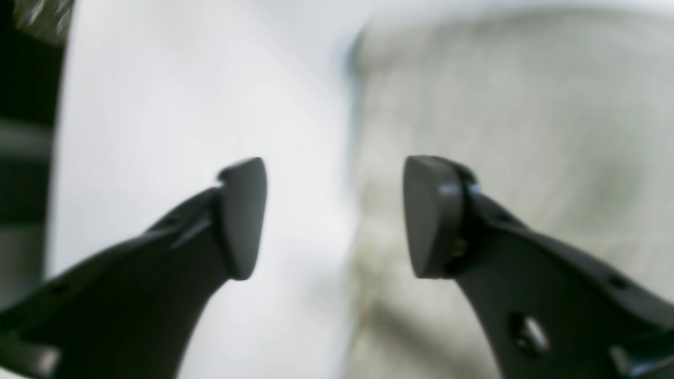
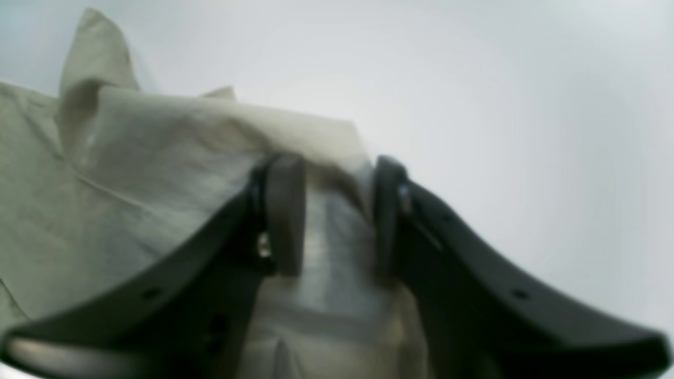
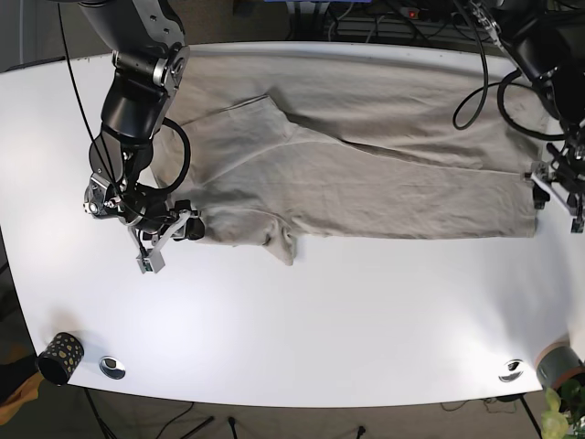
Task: Fold the T-shirt properly
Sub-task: 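Grasp the shirt's side edge with both grippers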
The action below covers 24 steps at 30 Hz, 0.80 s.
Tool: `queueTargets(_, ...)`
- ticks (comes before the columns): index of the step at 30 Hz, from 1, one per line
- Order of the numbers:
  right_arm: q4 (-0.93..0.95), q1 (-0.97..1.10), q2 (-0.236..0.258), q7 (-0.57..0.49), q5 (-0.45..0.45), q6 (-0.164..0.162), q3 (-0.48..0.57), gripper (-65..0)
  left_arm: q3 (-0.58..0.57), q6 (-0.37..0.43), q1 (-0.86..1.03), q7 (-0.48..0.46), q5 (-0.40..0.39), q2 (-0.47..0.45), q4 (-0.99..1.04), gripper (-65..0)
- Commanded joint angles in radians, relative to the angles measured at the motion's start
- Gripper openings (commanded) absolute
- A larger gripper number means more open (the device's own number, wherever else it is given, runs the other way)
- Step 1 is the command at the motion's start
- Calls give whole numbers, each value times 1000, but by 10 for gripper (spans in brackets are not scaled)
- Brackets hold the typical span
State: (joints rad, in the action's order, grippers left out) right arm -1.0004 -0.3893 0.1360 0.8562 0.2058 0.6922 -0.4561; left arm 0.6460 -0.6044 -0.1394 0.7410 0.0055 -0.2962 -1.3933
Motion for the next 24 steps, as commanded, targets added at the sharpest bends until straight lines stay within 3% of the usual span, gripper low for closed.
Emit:
queueTargets(1, -16, -29, 11, -19, 13, 6, 1, -593, -7, 70, -52, -10, 9, -36, 41, -201)
queueTargets(5, -16, -29, 11, -19, 13, 6, 1, -631, -15, 134, -167, -10, 9, -47, 199, -185)
queueTargets(11, -16, -27, 11, -19, 13, 6, 1, -633, -19, 139, -312, -28, 9, -91, 483, -185)
queueTargets(18, -18, -18, 12, -19, 13, 6, 1, -633, -105, 134, -368, -105, -2, -128, 662, -185)
queueTargets(21, -22, -12, 12, -19, 13, 6, 1, -633, -124, 117, -391, -105, -2, -128, 702, -185)
queueTargets(24, -24, -10, 11, -19, 13, 6, 1, -634, -127, 47, -397, -105, -2, -128, 724, -186)
